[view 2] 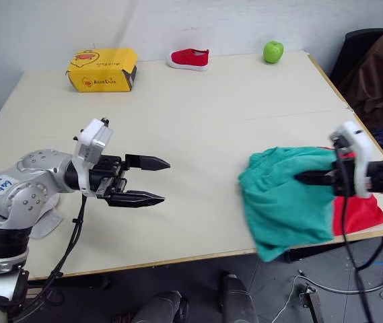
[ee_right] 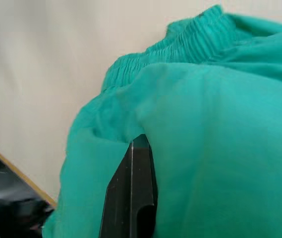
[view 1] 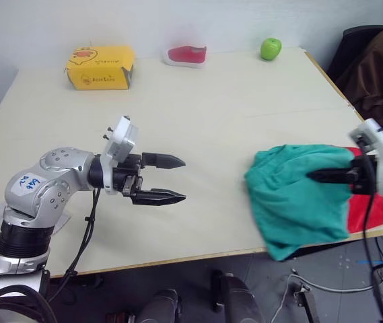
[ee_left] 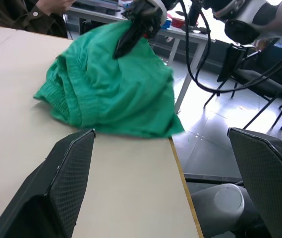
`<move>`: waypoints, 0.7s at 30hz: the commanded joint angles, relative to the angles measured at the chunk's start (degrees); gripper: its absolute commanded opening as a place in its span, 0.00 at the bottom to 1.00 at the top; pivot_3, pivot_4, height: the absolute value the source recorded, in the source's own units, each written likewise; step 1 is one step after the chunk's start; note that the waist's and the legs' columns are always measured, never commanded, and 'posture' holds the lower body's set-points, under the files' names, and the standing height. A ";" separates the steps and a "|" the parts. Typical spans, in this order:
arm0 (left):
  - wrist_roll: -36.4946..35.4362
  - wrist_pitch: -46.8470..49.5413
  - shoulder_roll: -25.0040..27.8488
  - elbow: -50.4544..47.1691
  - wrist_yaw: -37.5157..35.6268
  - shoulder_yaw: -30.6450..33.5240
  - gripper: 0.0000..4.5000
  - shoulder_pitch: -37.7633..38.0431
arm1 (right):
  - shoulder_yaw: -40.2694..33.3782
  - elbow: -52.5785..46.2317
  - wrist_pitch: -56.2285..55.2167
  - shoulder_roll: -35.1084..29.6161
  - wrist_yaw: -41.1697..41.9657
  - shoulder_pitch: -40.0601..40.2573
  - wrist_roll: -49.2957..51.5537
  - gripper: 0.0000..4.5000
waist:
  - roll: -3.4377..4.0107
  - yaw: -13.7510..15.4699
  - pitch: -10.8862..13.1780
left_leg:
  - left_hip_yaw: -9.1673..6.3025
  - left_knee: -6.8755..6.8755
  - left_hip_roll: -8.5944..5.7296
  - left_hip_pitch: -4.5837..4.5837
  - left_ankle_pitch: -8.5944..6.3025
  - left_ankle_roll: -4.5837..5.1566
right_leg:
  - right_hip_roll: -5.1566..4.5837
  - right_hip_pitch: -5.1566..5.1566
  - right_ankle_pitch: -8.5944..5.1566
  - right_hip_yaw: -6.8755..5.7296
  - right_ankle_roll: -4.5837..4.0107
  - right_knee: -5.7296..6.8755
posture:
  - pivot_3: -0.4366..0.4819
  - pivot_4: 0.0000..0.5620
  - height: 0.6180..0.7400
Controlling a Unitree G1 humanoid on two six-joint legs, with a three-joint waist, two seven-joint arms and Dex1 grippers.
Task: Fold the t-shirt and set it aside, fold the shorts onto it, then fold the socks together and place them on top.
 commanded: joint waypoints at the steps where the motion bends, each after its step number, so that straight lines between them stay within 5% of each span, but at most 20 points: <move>1: 0.77 -1.38 -0.10 -0.30 -1.20 -0.14 1.00 -1.20 | 3.01 10.96 -12.51 -3.25 3.53 -1.02 -8.02 0.00 | -0.01 0.14 0.01 | 0.00 0.01 0.00 -0.02 0.00 0.00 | 0.00 -0.01 0.00 0.00 0.00 0.00 | 0.48 0.27 1.00; 7: 2.51 -2.52 -1.29 1.01 -1.92 -1.26 1.00 -3.01 | 6.48 31.75 -24.39 1.85 -2.60 -11.02 -17.85 0.00 | 0.03 0.18 0.02 | 0.01 0.00 -0.02 -0.07 0.01 0.01 | -0.01 -0.07 0.02 0.01 0.01 -0.05 | 0.48 0.27 1.00; 10: 3.01 -2.76 -1.59 1.04 -1.95 -1.50 1.00 -3.39 | 5.45 37.52 -32.21 4.65 -6.53 -11.15 -20.89 0.00 | 0.03 0.24 0.02 | -0.01 -0.04 0.02 -0.09 0.01 0.00 | 0.00 -0.09 0.02 -0.02 0.00 -0.07 | 0.48 0.27 1.00; 14: 3.34 -2.69 -1.97 0.84 -1.78 -1.70 1.00 -3.64 | 3.11 36.74 -29.48 6.61 -6.95 -9.18 -19.98 0.00 | 0.07 0.50 0.03 | 0.00 0.01 -0.02 -0.10 0.01 0.01 | -0.02 -0.09 0.03 0.01 0.00 -0.05 | 0.48 0.27 1.00; 21: 3.62 -2.73 -2.39 0.50 -2.03 -1.94 1.00 -3.78 | -6.43 36.72 -31.71 6.68 -16.69 -3.79 -19.28 0.42 | 0.08 1.47 0.02 | -0.01 0.08 -0.04 -0.09 0.02 0.02 | -0.03 -0.04 0.04 0.00 0.02 -0.03 | 0.48 0.27 1.00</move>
